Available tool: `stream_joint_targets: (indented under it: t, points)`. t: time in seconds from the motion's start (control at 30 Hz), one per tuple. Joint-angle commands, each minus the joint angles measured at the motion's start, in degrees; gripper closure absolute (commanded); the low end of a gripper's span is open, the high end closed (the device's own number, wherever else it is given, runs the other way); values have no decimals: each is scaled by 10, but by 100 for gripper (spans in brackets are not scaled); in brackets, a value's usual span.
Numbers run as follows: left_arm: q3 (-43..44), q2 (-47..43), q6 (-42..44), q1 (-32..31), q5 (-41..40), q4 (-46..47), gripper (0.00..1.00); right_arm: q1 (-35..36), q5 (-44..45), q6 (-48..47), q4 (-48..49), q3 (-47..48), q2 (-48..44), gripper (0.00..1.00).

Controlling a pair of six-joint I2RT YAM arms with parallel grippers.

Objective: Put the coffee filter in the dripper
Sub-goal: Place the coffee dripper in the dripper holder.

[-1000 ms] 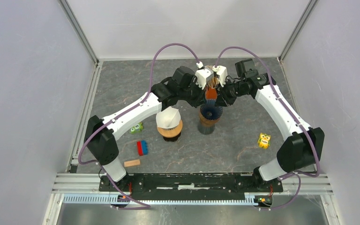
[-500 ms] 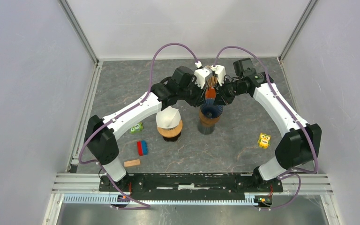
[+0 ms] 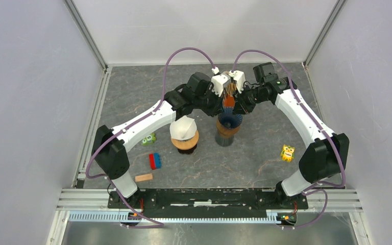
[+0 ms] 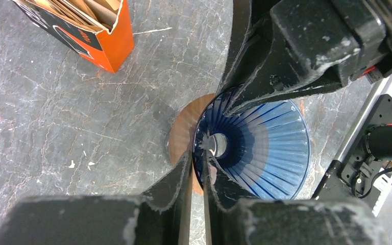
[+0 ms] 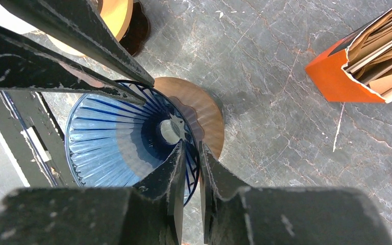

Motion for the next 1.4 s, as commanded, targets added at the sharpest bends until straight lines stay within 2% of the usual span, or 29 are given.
stream_joint_targets:
  t: [0.0, 0.13, 0.33, 0.6, 1.1, 1.37]
  points:
    - [-19, 14, -16, -1, 14, -30, 85, -1, -13, 0, 30, 43, -5, 80]
    - [-24, 11, -22, -1, 9, -25, 97, 0, -12, 2, 33, 44, -8, 72]
    - [-28, 6, -28, -1, -3, -28, 98, -12, -6, 14, 52, 35, -26, 54]
    - [-25, 3, -36, -1, -19, -35, 98, -47, -33, 29, 74, 4, -57, 47]
    - [-28, 3, -56, -1, -39, -27, 98, -52, -69, 24, 86, -116, -111, 46]
    - [-32, 10, -54, -1, -47, -24, 98, -52, -81, 33, 93, -118, -96, 62]
